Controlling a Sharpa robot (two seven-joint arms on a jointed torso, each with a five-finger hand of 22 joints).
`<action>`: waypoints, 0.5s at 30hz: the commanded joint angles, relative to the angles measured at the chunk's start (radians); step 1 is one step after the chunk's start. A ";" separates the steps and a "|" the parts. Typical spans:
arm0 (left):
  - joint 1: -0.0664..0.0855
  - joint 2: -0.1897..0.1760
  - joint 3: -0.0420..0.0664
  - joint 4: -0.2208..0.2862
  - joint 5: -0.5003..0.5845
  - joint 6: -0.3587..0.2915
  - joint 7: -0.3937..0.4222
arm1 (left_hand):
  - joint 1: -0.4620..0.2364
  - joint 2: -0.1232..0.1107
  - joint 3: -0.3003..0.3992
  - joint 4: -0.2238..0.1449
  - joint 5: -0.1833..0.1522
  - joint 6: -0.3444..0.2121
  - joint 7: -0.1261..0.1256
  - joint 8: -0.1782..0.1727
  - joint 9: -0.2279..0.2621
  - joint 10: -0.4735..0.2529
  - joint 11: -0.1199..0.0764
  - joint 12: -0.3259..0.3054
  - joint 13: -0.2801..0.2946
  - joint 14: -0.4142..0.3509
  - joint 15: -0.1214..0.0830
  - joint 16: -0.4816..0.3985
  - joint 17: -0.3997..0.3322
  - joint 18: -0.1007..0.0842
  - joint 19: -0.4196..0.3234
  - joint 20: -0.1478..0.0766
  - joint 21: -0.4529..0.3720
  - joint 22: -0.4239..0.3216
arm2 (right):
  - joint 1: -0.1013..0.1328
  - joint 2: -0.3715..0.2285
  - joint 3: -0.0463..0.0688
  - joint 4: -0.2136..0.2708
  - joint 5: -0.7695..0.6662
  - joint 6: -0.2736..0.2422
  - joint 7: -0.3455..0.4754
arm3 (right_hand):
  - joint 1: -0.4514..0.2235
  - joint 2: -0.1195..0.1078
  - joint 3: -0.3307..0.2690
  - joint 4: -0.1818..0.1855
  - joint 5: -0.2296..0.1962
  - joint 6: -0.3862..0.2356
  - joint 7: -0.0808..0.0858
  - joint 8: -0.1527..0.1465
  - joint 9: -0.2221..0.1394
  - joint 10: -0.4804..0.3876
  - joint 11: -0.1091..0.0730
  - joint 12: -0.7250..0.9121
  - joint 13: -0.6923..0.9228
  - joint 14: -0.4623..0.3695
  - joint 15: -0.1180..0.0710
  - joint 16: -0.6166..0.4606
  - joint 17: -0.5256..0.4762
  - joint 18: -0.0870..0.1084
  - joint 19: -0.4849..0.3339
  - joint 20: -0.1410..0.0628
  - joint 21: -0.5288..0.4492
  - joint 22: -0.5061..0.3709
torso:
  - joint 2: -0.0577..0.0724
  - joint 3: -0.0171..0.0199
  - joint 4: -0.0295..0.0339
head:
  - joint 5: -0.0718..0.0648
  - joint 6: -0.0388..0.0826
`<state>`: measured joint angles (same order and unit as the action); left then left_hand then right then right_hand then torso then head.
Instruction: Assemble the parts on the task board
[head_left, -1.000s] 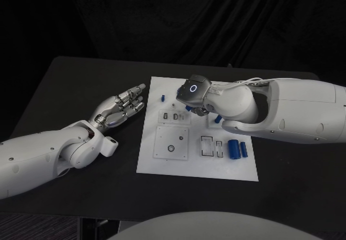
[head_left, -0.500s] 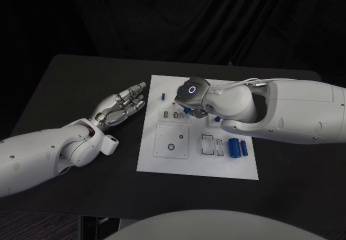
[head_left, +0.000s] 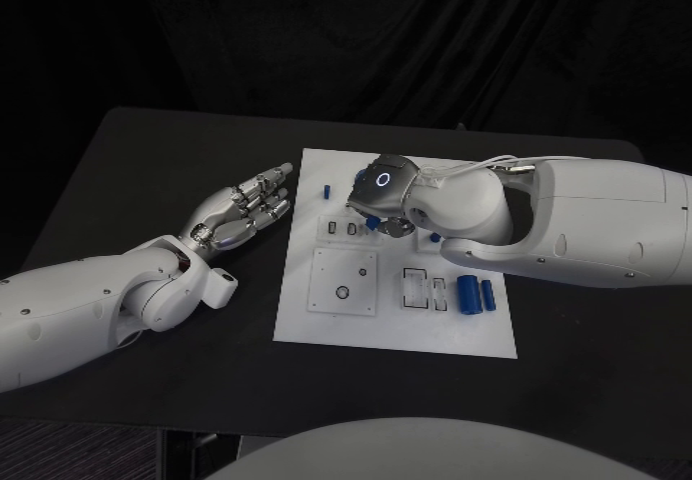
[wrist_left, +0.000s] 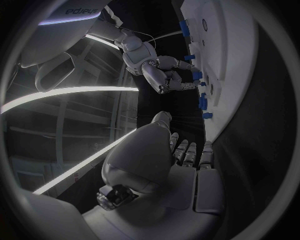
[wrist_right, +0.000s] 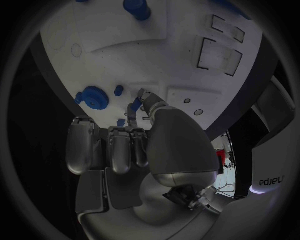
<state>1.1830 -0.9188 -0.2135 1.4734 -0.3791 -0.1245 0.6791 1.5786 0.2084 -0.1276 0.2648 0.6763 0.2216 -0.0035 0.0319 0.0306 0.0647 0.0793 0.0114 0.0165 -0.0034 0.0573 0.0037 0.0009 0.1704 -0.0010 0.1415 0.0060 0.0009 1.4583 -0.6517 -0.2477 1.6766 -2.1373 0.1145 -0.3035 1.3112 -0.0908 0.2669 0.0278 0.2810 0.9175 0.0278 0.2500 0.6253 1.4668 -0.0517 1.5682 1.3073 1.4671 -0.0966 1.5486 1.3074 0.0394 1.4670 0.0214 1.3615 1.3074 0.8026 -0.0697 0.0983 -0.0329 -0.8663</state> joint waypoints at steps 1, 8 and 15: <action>-0.001 0.003 0.001 0.000 0.002 0.013 0.129 | -0.005 -0.006 0.006 0.002 -0.003 -0.005 0.005 -0.002 -0.001 0.001 0.004 0.003 0.000 0.003 0.006 -0.004 -0.001 -0.015 0.001 0.006 -0.006 -0.001 | -0.003 0.001 0.000 0.000 -0.001 0.006 -0.005 | -0.013 0.002 0.004 -0.003 0.003 -0.007 -0.001 -0.008 -0.002 0.104 0.009 0.003 0.263 0.091 0.002 -0.004 0.235 0.010 -0.005 0.004 -0.004 0.198 | -0.001 -0.0003 0.0003 | 0.001 -0.003; -0.002 0.004 0.001 -0.002 0.002 0.014 0.129 | -0.005 -0.006 0.006 0.002 -0.003 -0.005 0.005 -0.002 -0.001 0.001 0.004 0.003 0.000 0.003 0.006 -0.004 -0.001 -0.015 0.001 0.006 -0.006 -0.001 | -0.005 0.002 0.000 -0.003 -0.001 0.007 -0.005 | -0.028 -0.002 0.012 -0.004 0.003 -0.025 -0.001 -0.041 -0.015 0.104 0.010 0.003 0.263 0.087 0.003 -0.010 0.229 0.012 -0.011 0.005 -0.016 0.195 | 0.000 -0.0002 0.0000 | 0.002 -0.003; -0.002 0.005 0.001 -0.004 0.002 0.014 0.128 | -0.005 -0.006 0.006 0.002 -0.003 -0.005 0.005 -0.002 -0.001 0.001 0.004 0.003 0.000 0.003 0.006 -0.004 -0.001 -0.015 0.001 0.006 -0.006 -0.001 | -0.006 0.003 0.000 -0.006 -0.001 0.007 -0.006 | -0.032 -0.001 0.012 -0.002 0.003 -0.025 0.000 -0.044 -0.017 0.104 0.011 0.003 0.263 0.086 0.003 -0.012 0.227 0.013 -0.013 0.005 -0.020 0.194 | 0.000 0.0000 0.0005 | 0.001 -0.005</action>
<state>1.1828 -0.9157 -0.2135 1.4685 -0.3790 -0.1220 0.6791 1.5786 0.2084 -0.1277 0.2648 0.6763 0.2216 -0.0035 0.0319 0.0305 0.0646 0.0792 0.0114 0.0165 -0.0033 0.0573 0.0037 0.0014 0.1704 -0.0010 0.1415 0.0060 0.0010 1.4547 -0.6493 -0.2477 1.6707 -2.1340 0.1169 -0.3032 1.2863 -0.0919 0.2761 0.0247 0.2811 0.8963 0.0279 0.2120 0.6090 1.4630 -0.0479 1.5682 1.3081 1.4671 -0.0966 1.5403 1.3074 0.0394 1.4597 0.0287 1.3456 1.3073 0.8021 -0.0698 0.0984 -0.0314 -0.8706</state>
